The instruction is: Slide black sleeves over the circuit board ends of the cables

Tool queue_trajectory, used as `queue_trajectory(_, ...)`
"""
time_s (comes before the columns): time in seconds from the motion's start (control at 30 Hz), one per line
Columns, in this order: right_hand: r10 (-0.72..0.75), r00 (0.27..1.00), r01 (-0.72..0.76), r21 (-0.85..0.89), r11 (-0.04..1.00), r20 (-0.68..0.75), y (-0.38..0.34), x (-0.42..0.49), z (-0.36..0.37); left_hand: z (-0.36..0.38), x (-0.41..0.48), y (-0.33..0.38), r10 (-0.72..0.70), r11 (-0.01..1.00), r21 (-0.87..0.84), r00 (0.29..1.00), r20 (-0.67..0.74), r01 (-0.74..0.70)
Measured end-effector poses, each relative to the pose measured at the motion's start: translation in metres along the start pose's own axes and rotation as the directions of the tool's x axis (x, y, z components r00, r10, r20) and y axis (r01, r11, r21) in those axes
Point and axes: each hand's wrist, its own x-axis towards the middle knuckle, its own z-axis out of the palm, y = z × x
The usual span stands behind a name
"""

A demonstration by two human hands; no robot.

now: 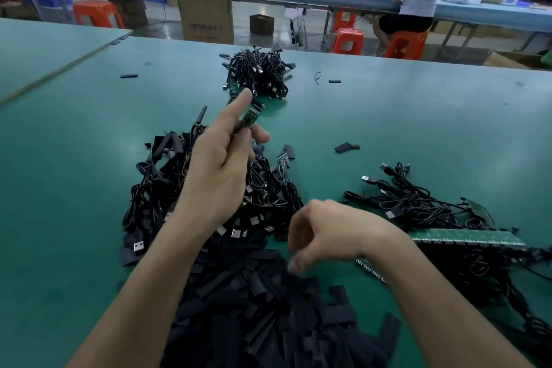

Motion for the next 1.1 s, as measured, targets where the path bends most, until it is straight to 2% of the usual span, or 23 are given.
queue_trajectory(0.13,0.130,0.981,-0.113,-0.121,0.986,0.142,0.003,-0.004,0.001,0.005,-0.002,0.002,-0.037,0.999,0.039,0.999,0.035,0.036)
queue_trajectory(0.23,0.141,0.977,-0.126,-0.103,0.987,0.160,0.005,-0.002,0.004,0.007,-0.004,0.001,-0.075,0.997,0.029,0.996,0.052,0.073)
queue_trajectory(0.33,0.114,0.992,-0.110,-0.061,0.992,0.054,0.006,0.002,0.005,0.006,-0.005,0.001,-0.095,0.995,0.045,0.995,0.041,0.093)
queue_trajectory(0.43,0.066,0.987,-0.065,0.008,0.998,-0.147,0.009,0.007,-0.001,0.005,-0.005,0.000,-0.120,0.993,0.016,0.992,0.036,0.119)
queue_trajectory(0.53,0.027,0.921,0.065,0.221,0.973,-0.389,0.009,0.008,-0.007,0.004,-0.004,-0.001,-0.141,0.989,0.046,0.989,0.042,0.139)
queue_trajectory(0.6,0.043,0.864,0.180,0.388,0.904,-0.502,0.011,0.007,-0.008,0.004,-0.004,-0.002,-0.173,0.983,0.063,0.984,0.035,0.170)
queue_trajectory(0.7,0.072,0.829,0.310,0.563,0.767,-0.554,0.011,0.003,-0.009,0.003,-0.004,-0.004,-0.181,0.978,0.115,0.983,0.043,0.175)
queue_trajectory(0.87,0.067,0.768,0.433,0.592,0.679,-0.638,0.014,0.003,-0.006,0.002,-0.004,-0.006,-0.168,0.971,0.183,0.984,0.054,0.156)
queue_trajectory(1.0,0.087,0.737,0.474,0.604,0.641,-0.670,0.016,0.004,-0.004,0.001,-0.004,-0.006,-0.160,0.966,0.208,0.987,0.018,0.153)
queue_trajectory(1.1,0.113,0.715,0.450,0.577,0.681,-0.690,0.020,0.007,-0.003,0.002,-0.004,-0.005,-0.153,0.966,0.209,0.988,0.003,0.149)
